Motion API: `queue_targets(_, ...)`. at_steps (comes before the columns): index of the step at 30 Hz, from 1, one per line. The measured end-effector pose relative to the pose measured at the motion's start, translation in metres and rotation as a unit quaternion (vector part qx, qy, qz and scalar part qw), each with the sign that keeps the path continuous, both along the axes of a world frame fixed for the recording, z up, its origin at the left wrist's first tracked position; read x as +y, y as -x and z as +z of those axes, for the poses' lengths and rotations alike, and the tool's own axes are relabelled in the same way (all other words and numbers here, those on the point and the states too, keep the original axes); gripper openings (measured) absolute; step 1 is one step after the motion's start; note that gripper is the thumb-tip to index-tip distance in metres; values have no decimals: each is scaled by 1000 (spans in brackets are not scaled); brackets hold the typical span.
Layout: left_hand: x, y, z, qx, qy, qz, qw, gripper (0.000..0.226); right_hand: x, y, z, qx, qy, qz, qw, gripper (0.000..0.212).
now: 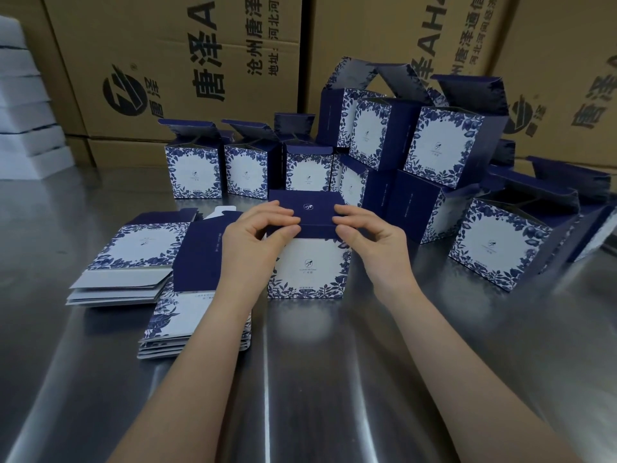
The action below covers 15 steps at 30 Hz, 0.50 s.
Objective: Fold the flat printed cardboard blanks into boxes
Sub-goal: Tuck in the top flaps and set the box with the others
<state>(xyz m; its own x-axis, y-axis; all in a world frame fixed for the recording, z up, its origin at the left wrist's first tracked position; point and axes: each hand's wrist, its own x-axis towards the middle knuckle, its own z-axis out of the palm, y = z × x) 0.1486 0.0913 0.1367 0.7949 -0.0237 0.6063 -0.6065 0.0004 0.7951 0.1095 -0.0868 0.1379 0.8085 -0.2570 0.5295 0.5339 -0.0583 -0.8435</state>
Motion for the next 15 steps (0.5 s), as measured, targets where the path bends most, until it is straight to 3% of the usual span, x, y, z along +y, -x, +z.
queue_targets(5,2,3,0,38,18,-45,998,27,-3,1,-3,3,47,0,999,22)
queue_targets(10,3,5,-1,82,26,-40,996,38,3,-1,-9,-24,146,-94,984,26)
queue_targets(15,-3,4,-2,68,14,68,995,34,6,-7,-14,-67,234,-218,945,24)
